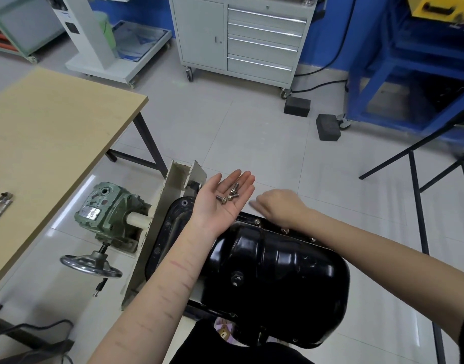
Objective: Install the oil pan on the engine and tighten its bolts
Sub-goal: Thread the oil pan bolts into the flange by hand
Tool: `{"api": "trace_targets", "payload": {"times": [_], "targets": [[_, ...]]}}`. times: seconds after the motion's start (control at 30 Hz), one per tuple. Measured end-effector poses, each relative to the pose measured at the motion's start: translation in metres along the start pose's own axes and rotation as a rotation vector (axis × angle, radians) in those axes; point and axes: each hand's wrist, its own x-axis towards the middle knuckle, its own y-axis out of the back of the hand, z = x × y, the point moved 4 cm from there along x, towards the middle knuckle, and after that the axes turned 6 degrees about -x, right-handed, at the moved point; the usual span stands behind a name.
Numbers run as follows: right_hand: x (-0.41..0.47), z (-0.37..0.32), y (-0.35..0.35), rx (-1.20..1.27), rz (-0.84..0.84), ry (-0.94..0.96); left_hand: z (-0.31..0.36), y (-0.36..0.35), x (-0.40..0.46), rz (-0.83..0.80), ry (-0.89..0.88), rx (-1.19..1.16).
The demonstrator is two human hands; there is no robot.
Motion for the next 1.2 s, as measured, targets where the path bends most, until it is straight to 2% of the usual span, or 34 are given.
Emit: {"api": "trace_targets", "payload": {"times": [0.07,0.1,0.13,0.2,0.27,0.33,0.43,0.57,0.7,0.77,0.87,0.93,1.0,1.07,1.2], "targets": [[-0.004,0.010,0.029,0.388,0.264,-0.151,0.001,0.000,0.000,0.003,-0.016,0.001],[-0.007,0.011,0.047,0.540,0.441,-0.138,0.001,0.001,0.000,0.010,-0.022,0.011],[-0.009,0.008,0.064,0.597,0.568,-0.077,0.001,0.001,0.000,0.019,-0.027,0.021],[-0.010,-0.008,0.088,0.464,0.625,0.130,0.000,0.000,-0.001,0.030,-0.033,0.030],[-0.010,-0.027,0.096,0.244,0.557,0.364,0.001,-0.001,-0.002,0.020,-0.030,0.009],[-0.008,-0.036,0.096,0.116,0.465,0.488,0.003,-0.002,-0.004,0.005,-0.011,-0.025],[-0.004,-0.041,0.097,0.048,0.329,0.510,0.012,-0.003,-0.005,-0.015,-0.013,-0.001],[0.007,-0.045,0.099,-0.092,0.307,0.483,0.022,-0.003,-0.007,-0.015,-0.039,-0.019],[0.011,-0.054,0.098,-0.028,0.303,0.500,0.028,0.002,-0.007,-0.005,-0.067,-0.077],[0.011,-0.054,0.099,0.159,0.325,0.484,0.033,0.006,-0.008,0.017,-0.086,-0.065],[0.021,-0.034,0.091,0.655,0.393,0.205,0.042,0.016,-0.013,0.052,-0.118,-0.082],[0.027,-0.026,0.068,0.856,0.240,0.026,0.047,0.023,-0.019,0.042,-0.136,-0.127],[0.030,-0.029,0.038,0.806,0.045,0.004,0.049,0.027,-0.024,0.024,-0.146,-0.160],[0.032,-0.035,0.015,0.616,-0.083,0.062,0.050,0.029,-0.025,0.013,-0.151,-0.179],[0.039,-0.040,-0.003,0.386,-0.181,0.143,0.049,0.028,-0.026,-0.003,-0.141,-0.207]]}}
